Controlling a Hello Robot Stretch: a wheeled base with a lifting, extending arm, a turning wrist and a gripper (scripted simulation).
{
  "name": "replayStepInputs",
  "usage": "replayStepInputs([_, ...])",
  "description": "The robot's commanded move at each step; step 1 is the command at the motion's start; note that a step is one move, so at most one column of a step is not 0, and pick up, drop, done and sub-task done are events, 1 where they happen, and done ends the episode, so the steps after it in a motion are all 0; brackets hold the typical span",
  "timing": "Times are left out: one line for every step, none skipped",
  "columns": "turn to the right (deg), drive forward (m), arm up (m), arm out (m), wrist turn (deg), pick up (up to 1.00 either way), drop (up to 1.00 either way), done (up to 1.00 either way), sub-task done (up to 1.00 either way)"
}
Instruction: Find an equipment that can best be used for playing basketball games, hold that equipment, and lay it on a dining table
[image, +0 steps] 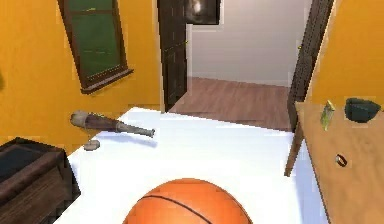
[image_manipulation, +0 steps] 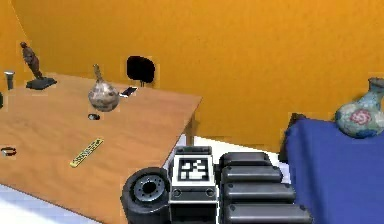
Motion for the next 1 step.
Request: replayStepInputs([12.0,0.00,0.00,0.00,0.0,0.00,0.00,0.00,0.00])
